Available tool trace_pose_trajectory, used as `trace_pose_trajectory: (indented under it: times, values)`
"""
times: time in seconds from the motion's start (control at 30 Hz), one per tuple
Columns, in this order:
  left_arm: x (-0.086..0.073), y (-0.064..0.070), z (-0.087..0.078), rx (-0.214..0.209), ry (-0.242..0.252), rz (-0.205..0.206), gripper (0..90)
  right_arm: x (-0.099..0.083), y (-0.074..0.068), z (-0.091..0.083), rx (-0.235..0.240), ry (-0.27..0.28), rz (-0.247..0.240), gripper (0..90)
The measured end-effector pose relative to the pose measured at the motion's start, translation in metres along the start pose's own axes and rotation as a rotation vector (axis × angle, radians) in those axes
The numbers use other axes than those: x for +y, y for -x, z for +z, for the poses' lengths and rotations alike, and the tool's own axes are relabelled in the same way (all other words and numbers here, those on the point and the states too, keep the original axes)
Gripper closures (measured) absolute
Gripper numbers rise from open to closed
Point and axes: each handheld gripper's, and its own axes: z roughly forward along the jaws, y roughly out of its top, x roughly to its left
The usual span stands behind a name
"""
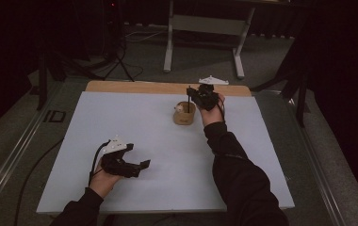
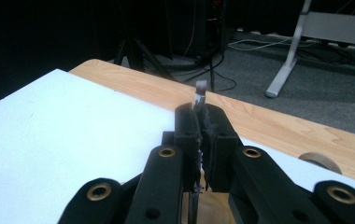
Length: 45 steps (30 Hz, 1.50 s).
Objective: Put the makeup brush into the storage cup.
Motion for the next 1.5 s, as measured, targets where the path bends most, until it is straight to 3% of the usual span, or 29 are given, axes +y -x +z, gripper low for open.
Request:
trace_pose_trajectory:
  times: [0.2,0.33,0.4,0.43,0.53,0.57,0.6,0.63,0.77,0.83,1.0,1.23,1.5]
  values:
    - [0.000,0.000,0.001,-0.004,-0.008,-0.001,3.9,-0.014,0.000,0.007,0.014,-0.052,0.008,85.3]
    - [0.000,0.000,0.001,-0.001,-0.008,0.000,3.9,-0.015,-0.001,0.005,0.007,-0.048,0.018,83.3]
    - [0.000,0.000,0.001,-0.001,-0.007,-0.003,3.9,-0.013,-0.001,0.003,-0.002,-0.049,0.044,73.3]
    - [0.000,0.000,0.001,0.000,-0.006,-0.003,3.9,-0.011,-0.002,0.001,-0.023,-0.046,0.044,68.8]
    - [0.000,-0.001,0.001,0.003,-0.004,-0.004,3.9,-0.006,-0.001,-0.005,-0.016,-0.036,0.029,54.7]
    - [0.000,-0.001,0.001,0.003,-0.004,-0.004,3.9,-0.006,-0.001,-0.005,-0.016,-0.036,0.029,54.7]
    - [0.000,-0.001,0.001,0.003,-0.004,-0.004,3.9,-0.004,0.000,-0.007,-0.001,-0.041,0.037,54.7]
    - [0.000,-0.001,0.001,0.005,-0.004,-0.004,3.8,0.000,0.001,-0.012,0.011,-0.041,0.047,38.2]
    - [0.000,0.000,0.001,0.006,-0.004,-0.006,3.8,0.004,0.000,-0.019,0.039,-0.059,0.065,15.0]
    - [0.000,0.000,0.001,0.007,-0.006,-0.004,3.8,0.005,-0.001,-0.025,0.084,-0.050,0.059,10.5]
    - [0.000,0.001,0.000,0.011,-0.002,-0.002,3.8,0.004,-0.006,-0.041,0.115,-0.042,0.020,10.0]
    - [0.001,-0.001,-0.002,0.047,0.010,0.013,3.8,-0.002,-0.015,-0.051,0.116,-0.071,-0.039,14.4]
    - [0.000,0.000,0.000,0.046,0.001,0.016,3.7,-0.012,-0.022,-0.059,0.187,-0.076,-0.089,13.3]
